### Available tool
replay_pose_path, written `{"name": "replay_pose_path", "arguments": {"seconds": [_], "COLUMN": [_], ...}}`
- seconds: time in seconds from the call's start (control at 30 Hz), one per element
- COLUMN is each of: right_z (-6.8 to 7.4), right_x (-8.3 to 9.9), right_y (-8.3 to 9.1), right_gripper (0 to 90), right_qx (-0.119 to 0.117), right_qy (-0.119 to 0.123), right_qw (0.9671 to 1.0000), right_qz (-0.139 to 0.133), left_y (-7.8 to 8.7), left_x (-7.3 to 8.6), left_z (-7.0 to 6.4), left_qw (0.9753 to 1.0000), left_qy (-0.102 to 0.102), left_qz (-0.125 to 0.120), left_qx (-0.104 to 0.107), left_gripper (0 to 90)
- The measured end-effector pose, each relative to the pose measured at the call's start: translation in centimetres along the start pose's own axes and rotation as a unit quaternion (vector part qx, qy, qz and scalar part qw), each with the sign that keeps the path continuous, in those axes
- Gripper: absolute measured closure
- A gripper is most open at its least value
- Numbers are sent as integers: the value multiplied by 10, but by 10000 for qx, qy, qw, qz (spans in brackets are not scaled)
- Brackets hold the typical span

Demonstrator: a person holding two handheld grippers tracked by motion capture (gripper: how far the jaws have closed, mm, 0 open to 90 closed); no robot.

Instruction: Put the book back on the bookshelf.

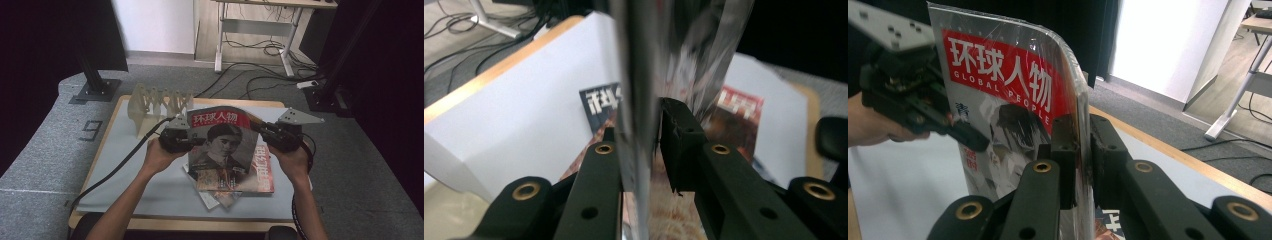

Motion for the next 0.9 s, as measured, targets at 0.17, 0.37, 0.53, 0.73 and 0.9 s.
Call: {"name": "replay_pose_path", "arguments": {"seconds": [0.17, 0.37, 0.53, 0.73, 0.9], "right_z": [0, 0, 0, 0, -3], "right_x": [1, 1, 1, 4, 10], "right_y": [0, 1, 0, 0, 0], "right_gripper": [811, 811, 809, 746, 649], "right_qx": [4, -9, -12, 6, 91], "right_qy": [-4, 11, 11, 54, 24], "right_qw": [10000, 10000, 10000, 10000, 9999], "right_qz": [-2, -5, 0, 81, 130], "left_y": [4, 4, 4, 5, 7], "left_x": [-8, -12, -11, -11, -9], "left_z": [-2, -2, -3, -5, -7], "left_qw": [10000, 9997, 9997, 9999, 9999], "left_qy": [-17, 78, 51, 11, -65], "left_qz": [-6, -14, -3, -3, -15], "left_qx": [69, 231, 219, 162, 149], "left_gripper": [776, 803, 862, 865, 866]}}
Point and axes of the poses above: each handheld gripper's, and its own axes: y roughly backward along the jaws, x roughly out of its underside, z roughly to its left, the point moved 8 cm from there along -y, roughly forward along the jaws, and after that the axes turned 13 degrees about y, right-handed, at the moved point
